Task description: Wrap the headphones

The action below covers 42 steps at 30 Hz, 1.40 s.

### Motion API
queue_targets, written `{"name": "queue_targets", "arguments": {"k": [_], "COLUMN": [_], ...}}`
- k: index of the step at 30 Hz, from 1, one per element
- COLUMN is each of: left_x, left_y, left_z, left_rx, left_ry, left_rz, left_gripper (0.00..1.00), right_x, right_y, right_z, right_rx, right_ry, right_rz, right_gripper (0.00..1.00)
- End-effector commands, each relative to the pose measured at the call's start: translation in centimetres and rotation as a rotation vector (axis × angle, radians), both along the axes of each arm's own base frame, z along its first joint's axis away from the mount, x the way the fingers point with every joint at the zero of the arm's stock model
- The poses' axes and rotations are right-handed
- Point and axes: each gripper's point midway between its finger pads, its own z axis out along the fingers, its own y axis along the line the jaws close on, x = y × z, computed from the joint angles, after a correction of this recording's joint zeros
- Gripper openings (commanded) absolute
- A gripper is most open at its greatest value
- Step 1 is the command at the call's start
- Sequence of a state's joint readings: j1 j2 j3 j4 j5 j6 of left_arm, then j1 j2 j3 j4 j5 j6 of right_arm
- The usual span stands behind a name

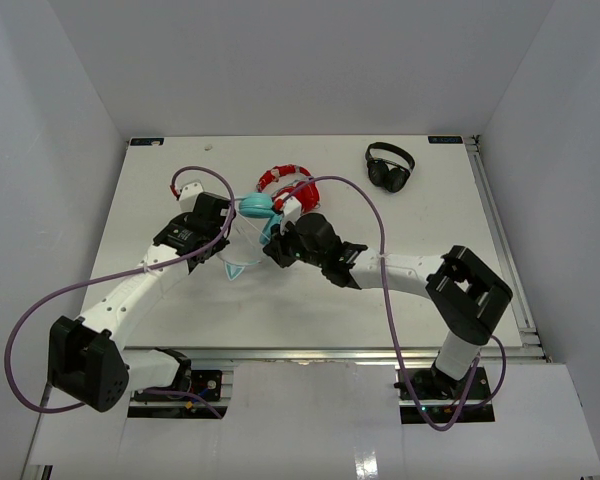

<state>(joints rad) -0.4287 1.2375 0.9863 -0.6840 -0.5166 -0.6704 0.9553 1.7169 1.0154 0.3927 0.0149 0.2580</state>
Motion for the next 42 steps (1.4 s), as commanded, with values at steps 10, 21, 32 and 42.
{"name": "queue_targets", "arguments": {"k": [10,21,32,42], "left_x": [3.1,2.5,2.5,2.6], "left_y": [-0.6,0.0,0.3,0.4], "left_z": [5.3,6.5,6.7,6.4], "left_rx": [-0.119,-0.1,-0.078,-0.062], "left_ry": [-0.209,-0.239,-0.237,-0.231], "left_rz": [0.08,0.069,0.066,0.069], "left_gripper": [0.0,0.0,0.0,0.0], "right_x": [-1.9,-1.5,-1.4,-1.8], "right_y": [1.9,1.6,-0.7,-3.5], "right_z": [-3.2,-2.9,-0.5,4.1], "right_rx": [-0.117,-0.101,-0.094,-0.046], "right_ry": [0.047,0.024,-0.049,-0.144], "right_rz": [0.037,-0.008,-0.058,-0.09], "right_gripper": [0.11,0.29,0.35,0.38]}}
